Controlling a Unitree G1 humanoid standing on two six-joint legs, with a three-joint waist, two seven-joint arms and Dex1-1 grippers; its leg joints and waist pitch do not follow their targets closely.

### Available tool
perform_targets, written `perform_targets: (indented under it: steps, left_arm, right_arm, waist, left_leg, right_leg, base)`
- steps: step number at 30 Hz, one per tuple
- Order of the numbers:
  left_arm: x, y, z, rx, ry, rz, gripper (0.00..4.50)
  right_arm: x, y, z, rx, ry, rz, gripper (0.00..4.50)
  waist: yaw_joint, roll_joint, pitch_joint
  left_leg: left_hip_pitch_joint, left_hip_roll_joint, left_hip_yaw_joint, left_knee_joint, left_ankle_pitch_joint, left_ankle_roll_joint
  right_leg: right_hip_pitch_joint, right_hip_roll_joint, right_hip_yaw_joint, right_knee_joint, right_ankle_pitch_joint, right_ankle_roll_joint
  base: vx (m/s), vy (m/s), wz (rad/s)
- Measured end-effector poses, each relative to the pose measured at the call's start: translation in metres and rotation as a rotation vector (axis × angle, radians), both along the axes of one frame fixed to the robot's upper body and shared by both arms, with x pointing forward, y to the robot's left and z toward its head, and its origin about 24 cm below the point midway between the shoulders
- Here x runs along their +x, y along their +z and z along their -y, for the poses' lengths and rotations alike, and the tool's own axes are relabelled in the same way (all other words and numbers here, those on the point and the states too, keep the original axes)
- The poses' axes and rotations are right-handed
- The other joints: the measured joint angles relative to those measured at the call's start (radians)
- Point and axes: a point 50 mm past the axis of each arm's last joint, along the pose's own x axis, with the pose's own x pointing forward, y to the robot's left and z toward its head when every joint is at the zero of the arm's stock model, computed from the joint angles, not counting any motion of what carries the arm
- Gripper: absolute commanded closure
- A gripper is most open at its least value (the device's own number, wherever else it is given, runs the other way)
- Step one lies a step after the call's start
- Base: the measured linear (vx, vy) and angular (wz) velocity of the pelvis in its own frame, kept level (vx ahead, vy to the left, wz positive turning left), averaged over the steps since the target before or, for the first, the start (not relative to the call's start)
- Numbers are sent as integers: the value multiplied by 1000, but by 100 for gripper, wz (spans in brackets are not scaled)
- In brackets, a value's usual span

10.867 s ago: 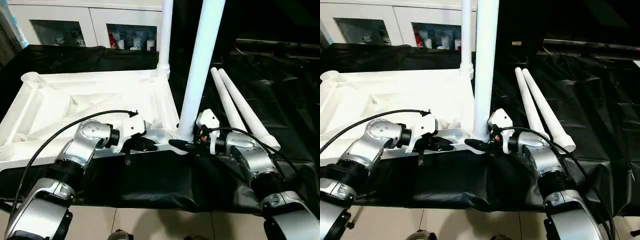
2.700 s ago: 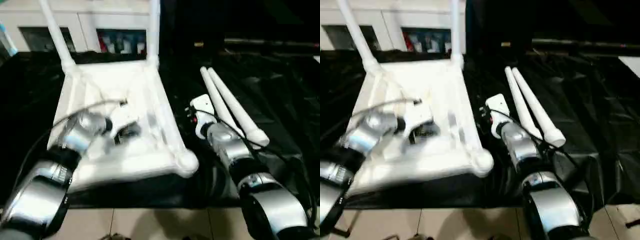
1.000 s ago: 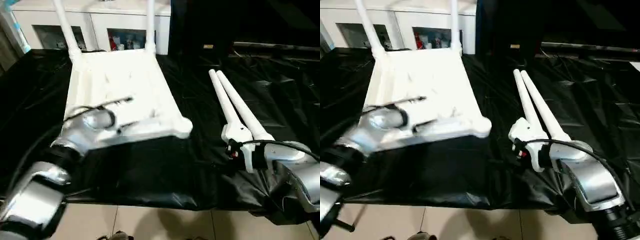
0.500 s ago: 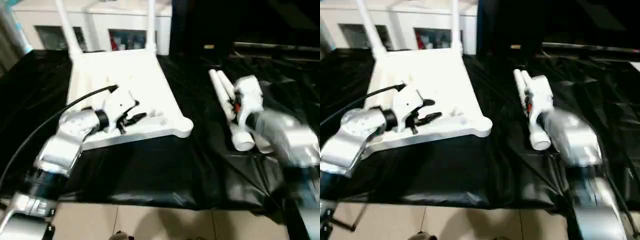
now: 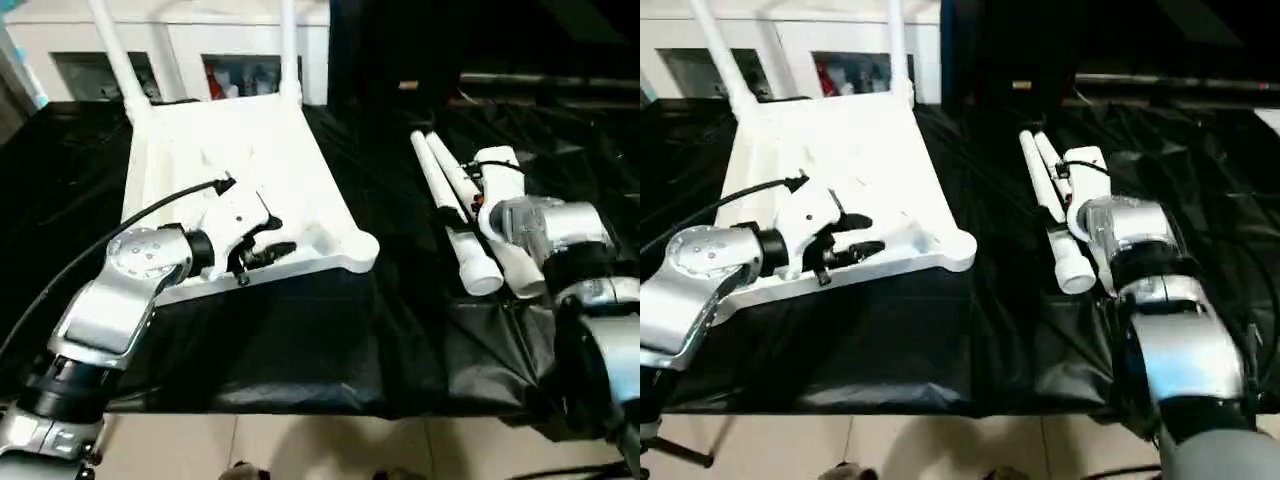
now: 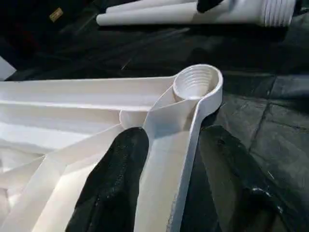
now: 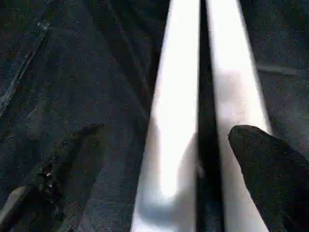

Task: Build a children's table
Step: Pick table leg

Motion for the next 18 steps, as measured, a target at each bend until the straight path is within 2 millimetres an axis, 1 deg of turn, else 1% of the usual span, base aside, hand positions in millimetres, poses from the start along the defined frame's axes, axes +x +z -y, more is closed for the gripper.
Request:
perform_targets:
  steps: [3,7,10,13,15,18]
  left_arm:
    - [0,-1,-1,-2,1,-15,236]
    - [-1,-3,1,4,-15,-34,236]
    - [-3,-3,3,8,-27,-43,236]
    - [-3,-2,4,8,-30,-40,236]
    - [-4,0,5,7,-41,-37,236]
    - [-6,1,6,7,-57,-40,236]
  right_arm:
    - [-3,-7,1,12,-2,-36,3]
    - [-7,-17,1,39,2,-94,3]
    - [-5,-14,-2,55,8,-96,3]
    - [-7,-16,-9,145,34,-115,3]
    - [-6,-17,-15,174,62,-125,3]
    - [-6,-17,-18,181,77,-135,3]
  waist:
    - [0,6,4]
    - [0,10,6]
    - [-1,13,8]
    - [-2,13,8]
    - [-4,13,8]
    - [-1,14,8]
  left_leg:
    - [0,0,0,0,0,0]
    - [0,0,0,0,0,0]
    - [0,0,0,0,0,0]
    - [0,0,0,0,0,0]
    - [0,0,0,-1,0,0]
    - [0,0,0,0,0,0]
  right_leg:
    - [-1,0,0,0,0,0]
    - [-1,0,1,0,0,0]
    - [-1,0,1,0,0,0]
    - [-1,0,1,0,0,-1]
    - [-1,0,1,0,0,-1]
    - [-1,0,1,0,0,-1]
  base:
    - [0,0,0]
    - [0,0,0]
    - [0,0,0]
    - [0,0,0]
    - [0,0,0]
    - [0,0,0]
